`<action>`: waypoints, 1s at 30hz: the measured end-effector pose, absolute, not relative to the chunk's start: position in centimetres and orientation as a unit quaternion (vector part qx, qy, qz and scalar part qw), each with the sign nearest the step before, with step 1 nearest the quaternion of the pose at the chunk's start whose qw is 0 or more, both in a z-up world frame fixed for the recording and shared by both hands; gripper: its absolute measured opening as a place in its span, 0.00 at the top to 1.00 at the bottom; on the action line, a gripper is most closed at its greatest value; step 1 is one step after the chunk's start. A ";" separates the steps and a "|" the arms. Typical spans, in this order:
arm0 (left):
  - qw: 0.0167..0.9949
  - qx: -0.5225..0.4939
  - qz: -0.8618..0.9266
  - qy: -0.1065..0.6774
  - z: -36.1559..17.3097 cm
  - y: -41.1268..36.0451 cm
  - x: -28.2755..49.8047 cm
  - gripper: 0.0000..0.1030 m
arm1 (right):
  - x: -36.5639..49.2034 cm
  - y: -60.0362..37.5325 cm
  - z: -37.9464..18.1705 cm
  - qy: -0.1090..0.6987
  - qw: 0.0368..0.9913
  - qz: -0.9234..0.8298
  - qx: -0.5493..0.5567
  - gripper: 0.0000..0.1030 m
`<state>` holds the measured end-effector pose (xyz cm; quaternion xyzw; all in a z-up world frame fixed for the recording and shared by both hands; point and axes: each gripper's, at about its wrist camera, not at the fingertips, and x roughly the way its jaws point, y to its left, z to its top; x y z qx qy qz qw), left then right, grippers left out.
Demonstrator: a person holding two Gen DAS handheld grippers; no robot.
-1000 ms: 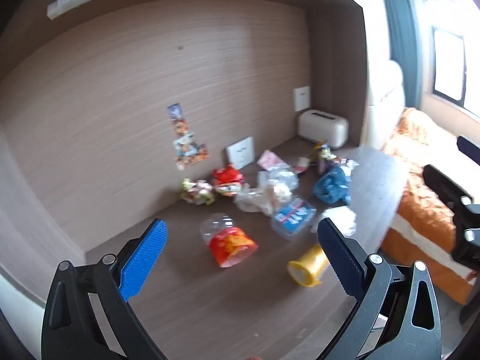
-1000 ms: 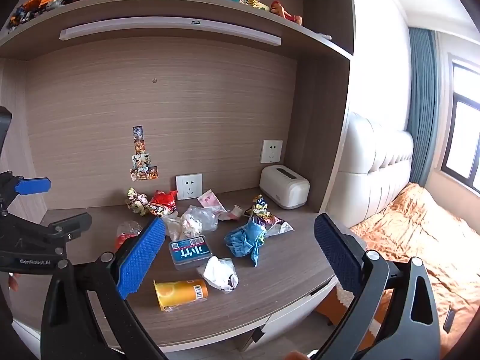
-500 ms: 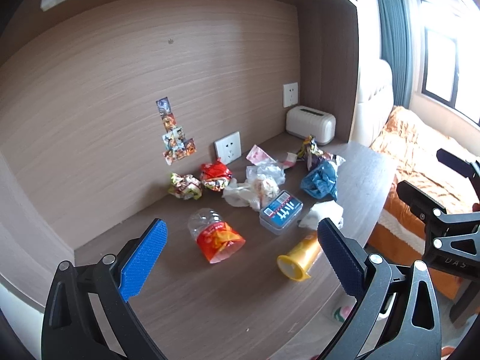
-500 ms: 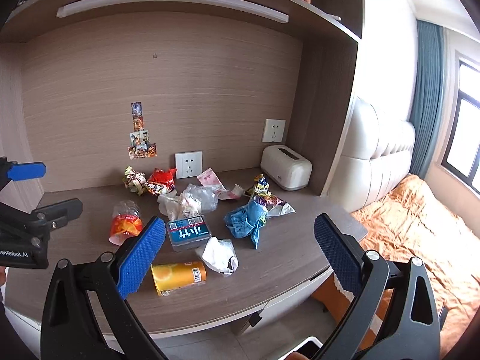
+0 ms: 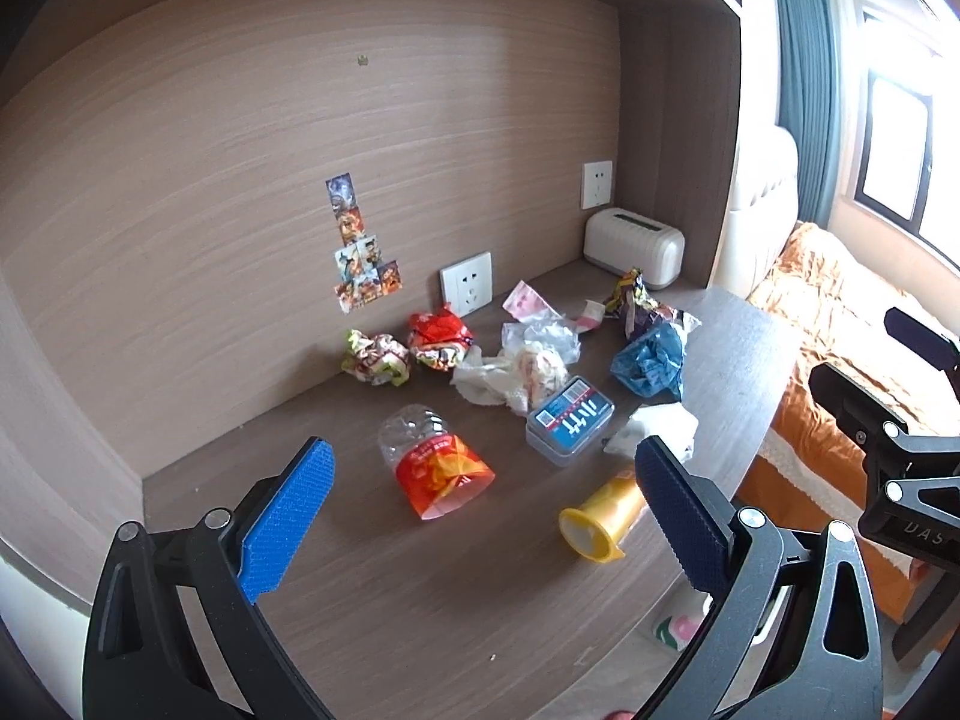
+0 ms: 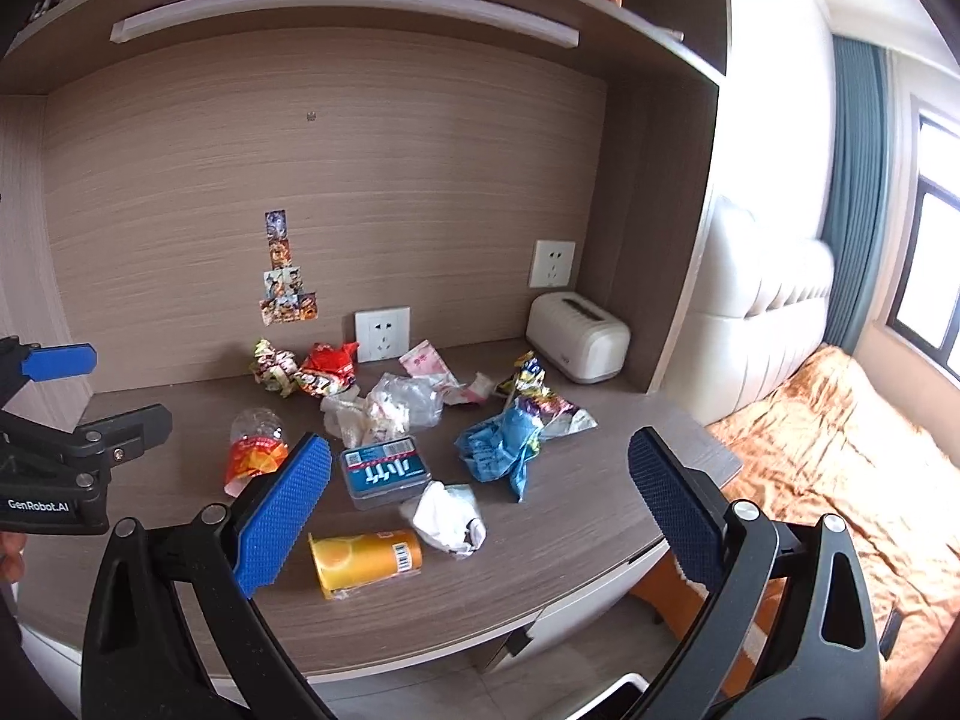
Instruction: Collect trash
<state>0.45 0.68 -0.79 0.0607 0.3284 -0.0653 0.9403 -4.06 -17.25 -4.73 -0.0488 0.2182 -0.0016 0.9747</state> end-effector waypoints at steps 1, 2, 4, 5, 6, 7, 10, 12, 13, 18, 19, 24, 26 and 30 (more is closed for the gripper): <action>0.940 0.065 -0.063 0.328 -0.9 0.6 0.4 0.05 | -4.0 -17.2 -4.8 0.219 0.974 0.003 -0.051 0.04; 0.941 0.074 -0.056 0.324 -0.9 0.5 0.4 0.05 | -4.0 -17.1 -4.8 0.221 0.974 0.006 -0.055 0.04; 0.942 0.088 -0.041 0.321 -1.0 0.3 0.6 0.05 | -3.7 -16.8 -4.9 0.226 0.972 0.001 -0.069 0.04; 0.941 0.091 -0.041 0.323 -1.1 0.2 0.7 0.05 | -3.7 -16.6 -5.0 0.227 0.971 -0.002 -0.077 0.04; 0.941 0.091 -0.042 0.324 -1.1 0.3 0.8 0.05 | -3.6 -16.4 -5.1 0.224 0.971 -0.004 -0.082 0.04; 0.940 0.091 -0.041 0.325 -1.1 0.2 1.0 0.05 | -3.7 -16.3 -5.2 0.223 0.971 -0.006 -0.084 0.04; 0.940 0.090 -0.043 0.327 -1.0 0.2 1.2 0.05 | -3.7 -16.3 -5.2 0.223 0.971 -0.001 -0.082 0.04; 0.941 0.089 -0.043 0.325 -1.0 0.3 1.2 0.05 | -3.6 -16.5 -5.0 0.220 0.972 0.000 -0.082 0.04; 0.941 0.087 -0.043 0.325 -1.0 0.4 1.3 0.05 | -3.6 -16.5 -4.9 0.219 0.972 0.001 -0.081 0.04; 0.941 0.081 -0.045 0.325 -0.8 0.4 1.4 0.04 | -3.4 -16.8 -4.7 0.217 0.973 0.003 -0.074 0.04; 0.941 0.081 -0.045 0.324 -0.8 0.4 1.3 0.05 | -3.4 -16.9 -4.6 0.216 0.974 0.003 -0.072 0.04; 0.942 0.079 -0.044 0.323 -0.7 0.3 1.3 0.05 | -3.3 -17.0 -4.6 0.218 0.973 0.005 -0.069 0.04; 0.942 0.080 -0.046 0.323 -0.7 0.2 1.2 0.05 | -3.3 -17.0 -4.6 0.219 0.973 0.005 -0.069 0.04; 0.941 0.082 -0.048 0.324 -0.7 0.0 1.3 0.05 | -3.2 -17.1 -4.6 0.220 0.973 0.006 -0.068 0.04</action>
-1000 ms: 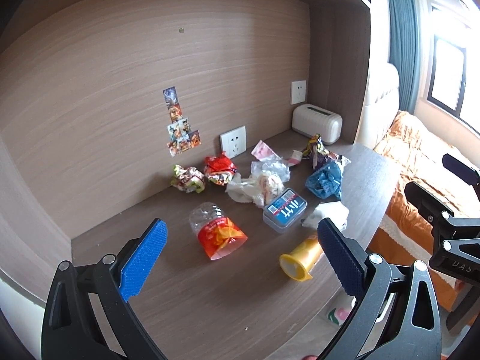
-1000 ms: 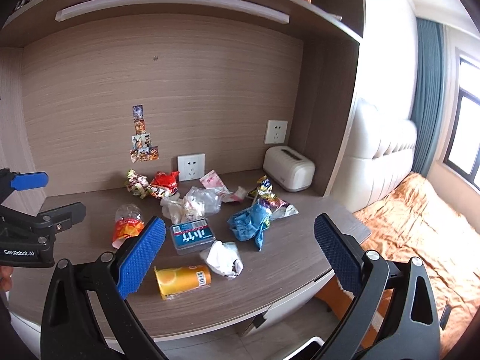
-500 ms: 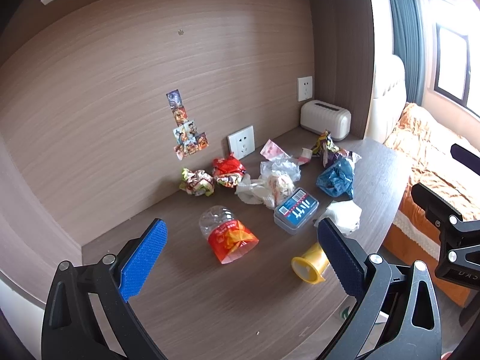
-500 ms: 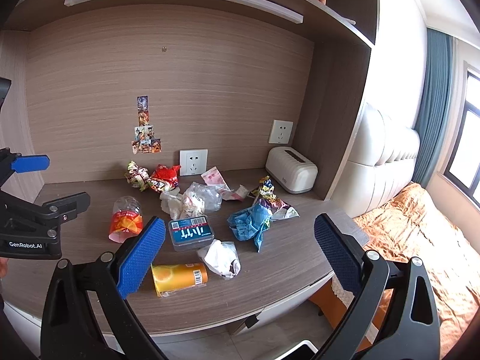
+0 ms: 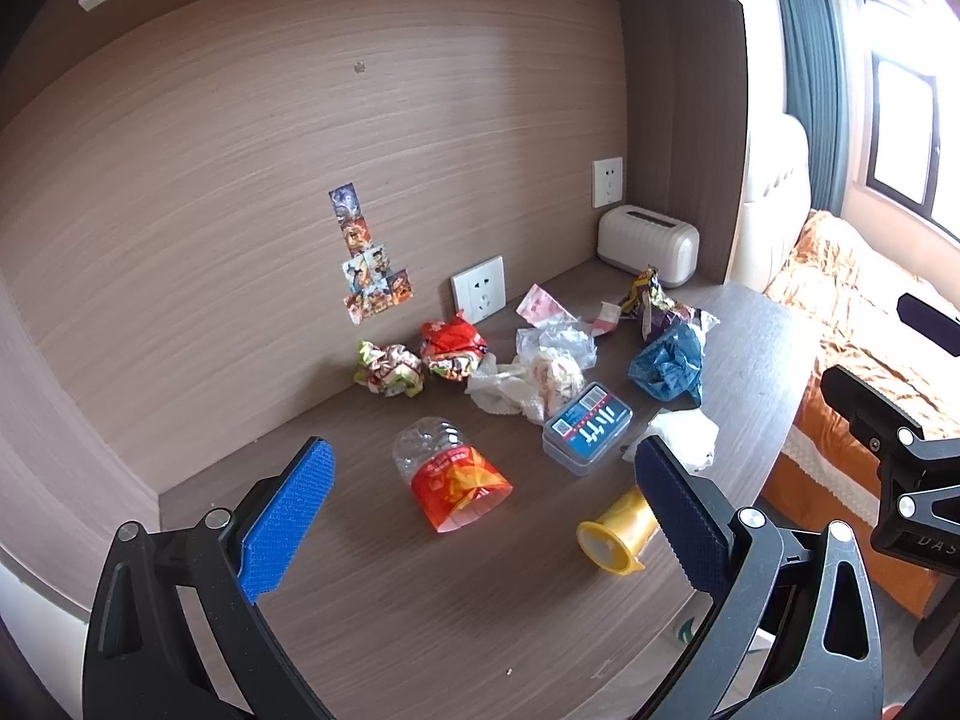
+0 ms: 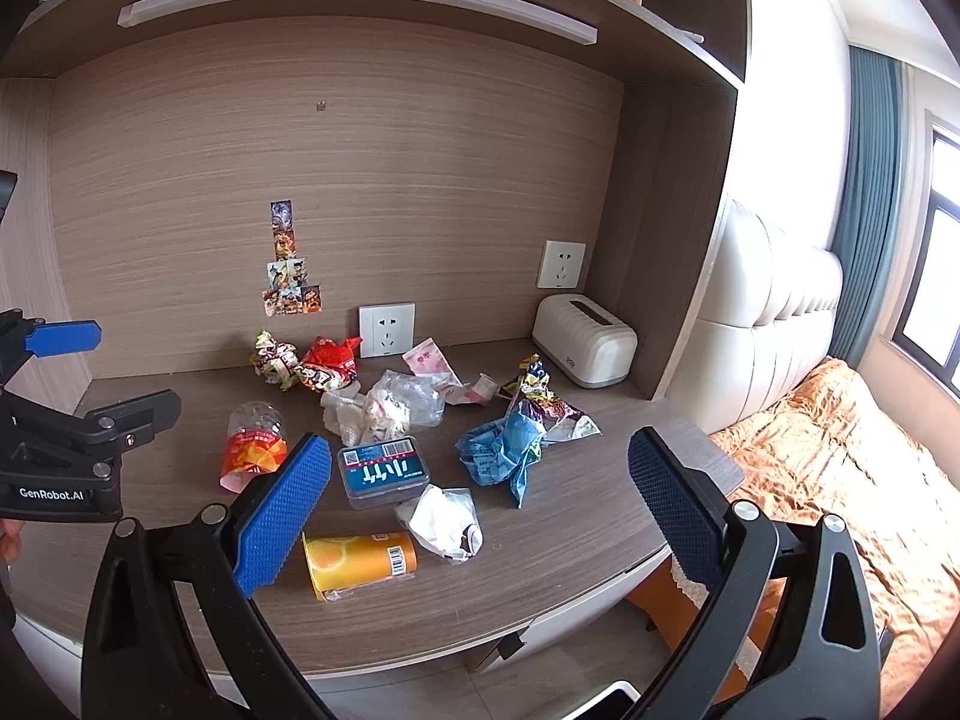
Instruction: Collect trash
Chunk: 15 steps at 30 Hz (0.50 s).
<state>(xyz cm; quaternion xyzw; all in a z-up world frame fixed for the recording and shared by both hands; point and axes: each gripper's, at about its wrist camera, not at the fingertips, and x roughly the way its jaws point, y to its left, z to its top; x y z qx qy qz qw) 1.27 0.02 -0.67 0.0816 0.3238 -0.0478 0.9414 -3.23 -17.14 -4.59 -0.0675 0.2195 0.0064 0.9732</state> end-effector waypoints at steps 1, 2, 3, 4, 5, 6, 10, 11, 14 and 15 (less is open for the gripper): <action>0.941 0.082 -0.048 0.324 -0.6 0.0 1.3 0.05 | -3.2 -17.1 -4.6 0.219 0.973 0.006 -0.068 0.04; 0.941 0.082 -0.047 0.324 -0.6 -0.1 1.3 0.05 | -3.2 -17.1 -4.6 0.218 0.974 0.005 -0.067 0.04; 0.941 0.083 -0.047 0.325 -0.7 -0.1 1.4 0.05 | -3.1 -17.2 -4.6 0.219 0.973 0.006 -0.067 0.04; 0.941 0.083 -0.047 0.325 -0.7 -0.2 1.4 0.05 | -3.1 -17.1 -4.6 0.220 0.973 0.007 -0.068 0.04; 0.941 0.083 -0.048 0.325 -0.7 -0.2 1.4 0.05 | -3.1 -17.1 -4.6 0.222 0.973 0.008 -0.069 0.04; 0.940 0.083 -0.048 0.326 -0.7 -0.2 1.5 0.05 | -3.0 -17.0 -4.7 0.222 0.973 0.007 -0.071 0.04; 0.940 0.084 -0.048 0.328 -0.8 -0.3 1.6 0.05 | -2.9 -17.0 -4.9 0.224 0.972 0.009 -0.070 0.04; 0.939 0.084 -0.048 0.329 -0.9 -0.3 1.7 0.05 | -2.8 -17.0 -4.9 0.225 0.972 0.009 -0.069 0.04; 0.939 0.085 -0.047 0.330 -0.9 -0.4 1.9 0.05 | -2.6 -17.0 -5.0 0.226 0.972 0.009 -0.069 0.04; 0.939 0.086 -0.048 0.331 -0.9 -0.4 1.9 0.05 | -2.5 -17.0 -5.0 0.227 0.971 0.010 -0.069 0.04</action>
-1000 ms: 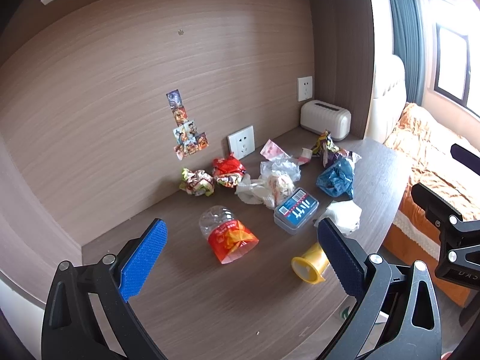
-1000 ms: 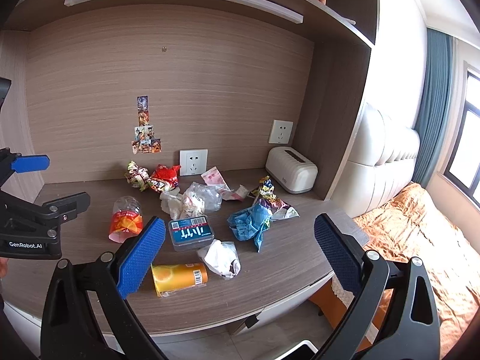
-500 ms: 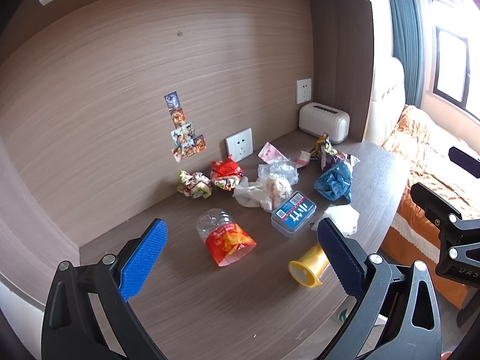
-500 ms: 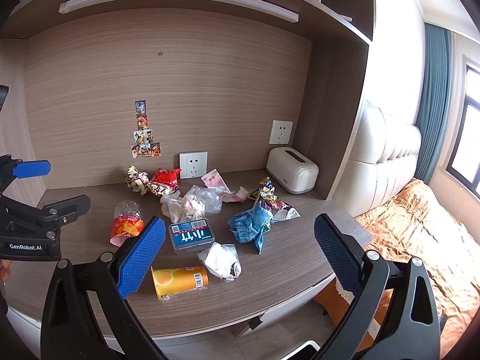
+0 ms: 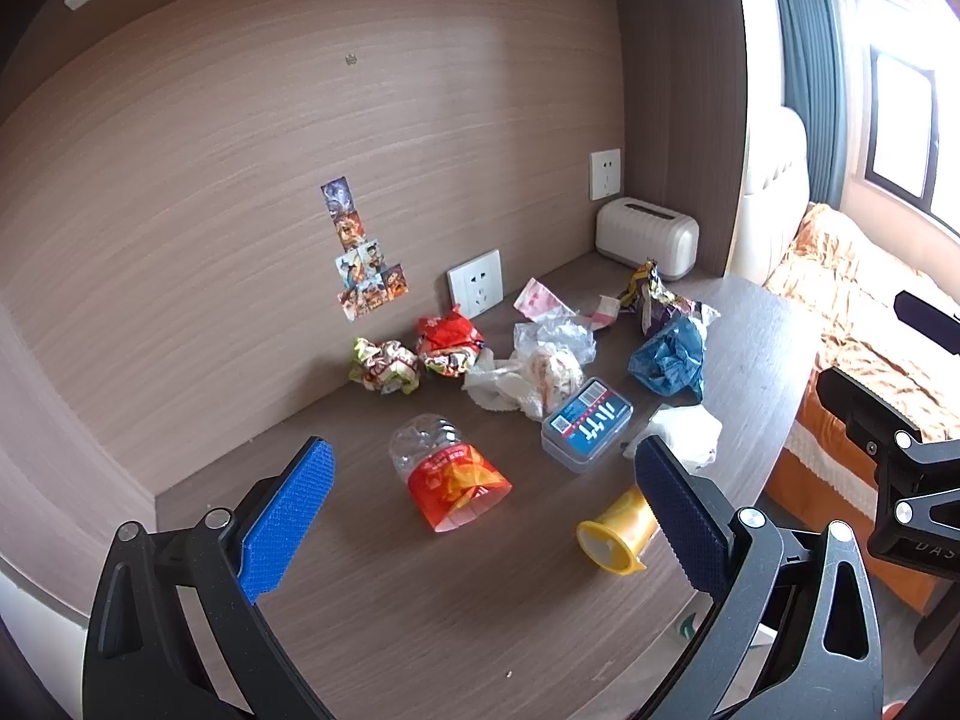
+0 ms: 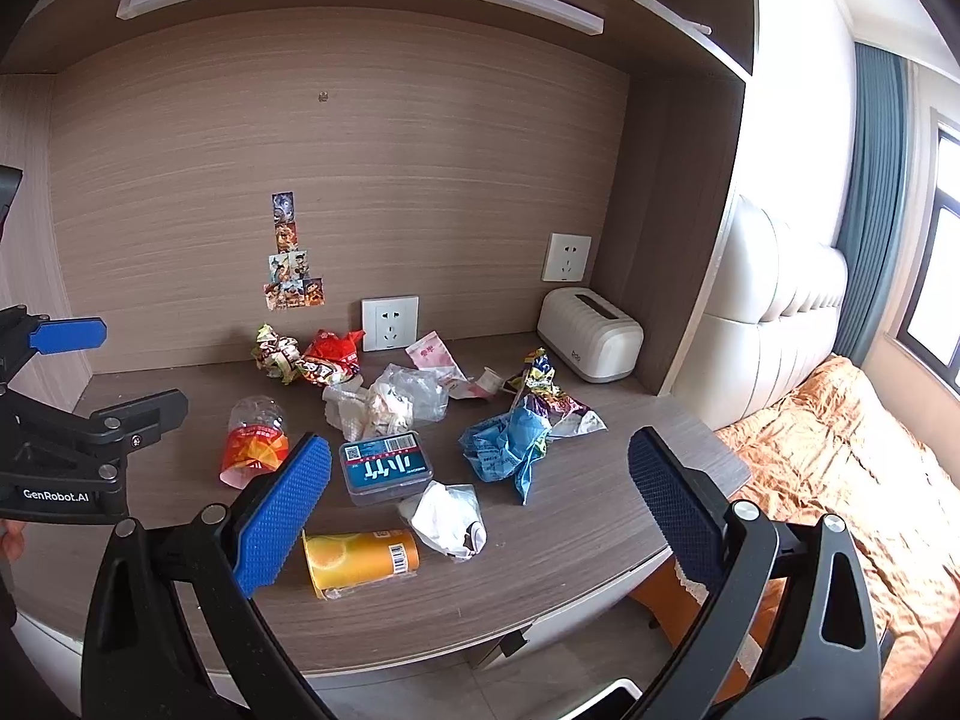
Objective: Collect trash
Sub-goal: 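Grasp the orange-labelled bottle with the left tool while the right tool grasps the yellow canister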
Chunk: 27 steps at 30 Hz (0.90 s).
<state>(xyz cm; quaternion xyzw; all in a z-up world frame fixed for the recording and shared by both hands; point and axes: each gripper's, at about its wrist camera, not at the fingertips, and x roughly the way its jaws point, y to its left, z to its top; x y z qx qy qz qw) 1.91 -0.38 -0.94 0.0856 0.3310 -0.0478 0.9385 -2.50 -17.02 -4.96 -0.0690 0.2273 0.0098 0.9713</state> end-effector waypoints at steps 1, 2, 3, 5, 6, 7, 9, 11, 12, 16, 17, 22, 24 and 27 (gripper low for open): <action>0.939 0.086 -0.048 0.331 -0.9 -0.4 2.0 0.05 | -2.4 -17.0 -5.0 0.227 0.971 0.010 -0.069 0.04; 0.939 0.087 -0.047 0.330 -0.9 -0.4 2.0 0.05 | -2.4 -17.0 -5.0 0.227 0.972 0.010 -0.068 0.04; 0.939 0.088 -0.047 0.331 -1.0 -0.4 2.0 0.05 | -2.3 -17.0 -5.0 0.226 0.972 0.010 -0.068 0.04; 0.939 0.087 -0.046 0.330 -1.1 -0.3 2.0 0.05 | -2.1 -17.0 -5.1 0.226 0.972 0.010 -0.068 0.04; 0.939 0.087 -0.046 0.329 -1.2 -0.3 2.1 0.05 | -2.0 -16.9 -5.2 0.227 0.972 0.010 -0.067 0.04; 0.939 0.087 -0.047 0.329 -1.3 -0.2 2.2 0.05 | -1.8 -16.9 -5.3 0.228 0.971 0.011 -0.066 0.04; 0.938 0.088 -0.048 0.333 -1.7 -0.1 2.4 0.05 | -1.5 -16.8 -5.6 0.233 0.970 0.012 -0.065 0.04; 0.935 0.086 -0.053 0.339 -2.3 0.0 2.6 0.05 | -1.1 -16.7 -6.1 0.239 0.969 0.013 -0.064 0.04; 0.935 0.086 -0.055 0.341 -2.5 0.1 2.8 0.05 | -1.0 -16.6 -6.3 0.241 0.968 0.014 -0.064 0.04; 0.931 0.087 -0.059 0.348 -4.1 0.4 3.5 0.05 | 0.0 -16.3 -7.7 0.259 0.964 0.020 -0.060 0.04; 0.930 0.089 -0.057 0.351 -4.5 0.5 3.8 0.05 | 0.2 -16.1 -8.0 0.262 0.963 0.020 -0.059 0.04; 0.926 0.101 -0.049 0.359 -6.9 1.5 5.0 0.05 | 1.2 -14.9 -10.4 0.295 0.954 0.032 -0.050 0.04; 0.925 0.109 -0.045 0.361 -7.9 1.9 5.6 0.05 | 1.5 -14.0 -11.4 0.305 0.950 0.032 -0.054 0.04; 0.919 0.110 -0.048 0.377 -9.9 2.7 6.8 0.05 | 1.9 -12.9 -13.0 0.324 0.944 0.035 -0.050 0.04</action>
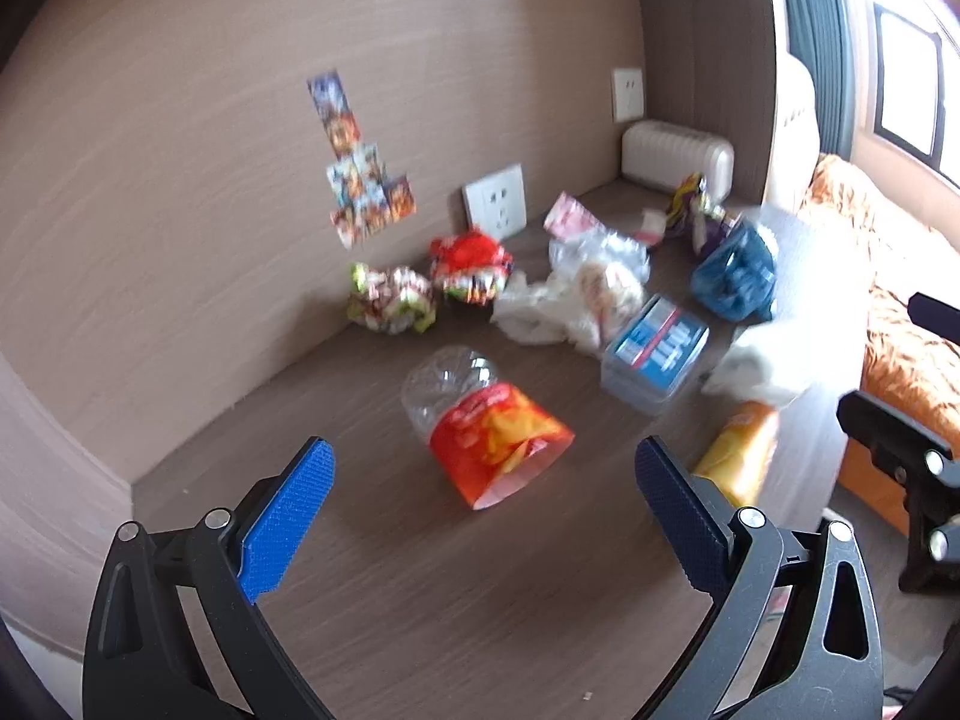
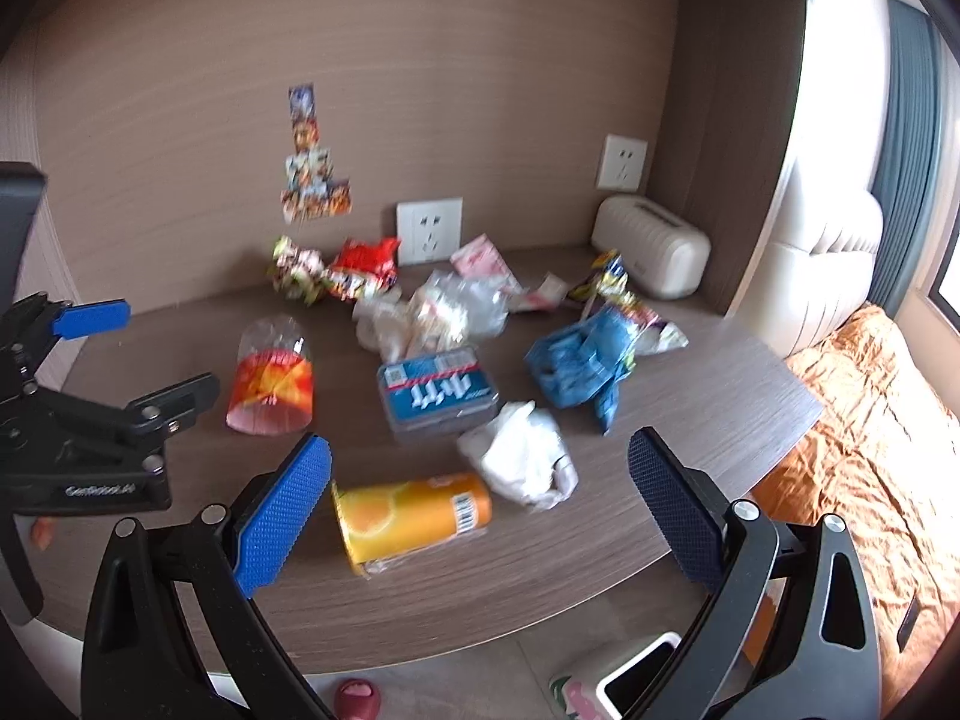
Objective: Collect trash
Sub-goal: 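Grasp the orange-labelled bottle with the left tool while the right tool grasps the yellow canister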
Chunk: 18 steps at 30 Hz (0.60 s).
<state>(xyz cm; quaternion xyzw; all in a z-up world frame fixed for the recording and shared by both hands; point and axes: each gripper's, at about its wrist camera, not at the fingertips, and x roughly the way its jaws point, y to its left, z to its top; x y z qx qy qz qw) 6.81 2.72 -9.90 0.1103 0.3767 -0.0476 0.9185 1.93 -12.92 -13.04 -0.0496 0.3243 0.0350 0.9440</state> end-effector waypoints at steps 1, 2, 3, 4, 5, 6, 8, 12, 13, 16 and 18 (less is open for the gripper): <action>0.916 0.109 -0.050 0.382 -10.6 3.0 7.2 0.05 | 2.0 -12.6 -13.6 0.331 0.942 0.036 -0.048 0.04; 0.914 0.111 -0.051 0.386 -11.3 3.2 7.6 0.05 | 2.2 -12.2 -14.2 0.340 0.938 0.036 -0.049 0.04; 0.912 0.116 -0.050 0.390 -11.9 3.4 7.9 0.04 | 2.3 -11.6 -15.0 0.350 0.935 0.036 -0.052 0.04; 0.909 0.121 -0.047 0.395 -12.6 3.6 8.2 0.04 | 2.4 -11.3 -15.4 0.355 0.933 0.034 -0.054 0.04; 0.907 0.124 -0.046 0.400 -13.1 3.7 8.3 0.04 | 2.5 -10.8 -15.9 0.360 0.931 0.031 -0.057 0.04; 0.905 0.126 -0.046 0.403 -13.6 3.8 8.5 0.04 | 2.6 -10.4 -16.5 0.365 0.928 0.026 -0.063 0.04; 0.900 0.123 -0.048 0.415 -14.8 4.3 9.1 0.04 | 2.9 -9.8 -17.3 0.374 0.925 0.018 -0.071 0.04; 0.895 0.126 -0.062 0.424 -16.2 4.6 9.8 0.04 | 3.6 -9.2 -19.0 0.386 0.920 0.000 -0.075 0.04; 0.893 0.129 -0.067 0.425 -16.5 4.7 10.1 0.04 | 3.8 -9.0 -19.4 0.388 0.918 -0.007 -0.079 0.04; 0.891 0.133 -0.068 0.428 -17.2 4.9 10.9 0.04 | 4.4 -9.0 -20.3 0.389 0.917 -0.028 -0.083 0.04; 0.890 0.125 -0.073 0.432 -17.6 5.1 11.4 0.04 | 4.7 -9.0 -20.8 0.391 0.915 -0.043 -0.086 0.04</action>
